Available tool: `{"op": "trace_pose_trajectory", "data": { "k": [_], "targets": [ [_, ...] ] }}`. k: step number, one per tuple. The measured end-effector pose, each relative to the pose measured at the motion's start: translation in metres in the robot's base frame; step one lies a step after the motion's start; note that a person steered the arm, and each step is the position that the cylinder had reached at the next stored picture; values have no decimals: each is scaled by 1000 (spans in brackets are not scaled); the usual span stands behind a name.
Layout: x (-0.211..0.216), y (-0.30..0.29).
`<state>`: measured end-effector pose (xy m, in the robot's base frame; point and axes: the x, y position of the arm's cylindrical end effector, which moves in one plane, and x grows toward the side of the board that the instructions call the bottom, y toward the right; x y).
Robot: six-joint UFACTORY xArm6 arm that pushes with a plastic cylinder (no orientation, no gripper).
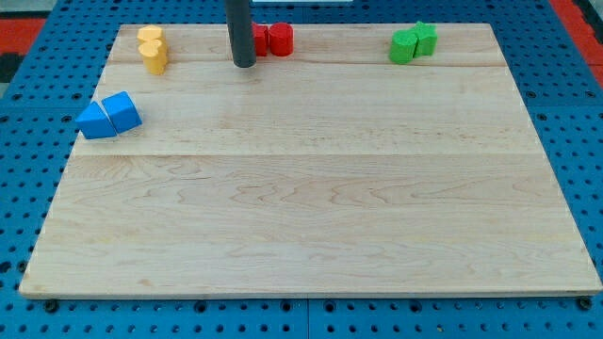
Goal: Place the blue triangle on top of the yellow heart
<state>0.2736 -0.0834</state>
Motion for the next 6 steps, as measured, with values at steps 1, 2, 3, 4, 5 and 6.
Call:
{"op": "trace_pose_trajectory", "data": {
  "k": [1, 2, 3, 4, 5, 6],
  "targets": [
    [2, -43],
    [0, -98],
    [-47, -100],
    [-82, -96],
    [-81, -69],
    [-64, -59]
  ]
}}
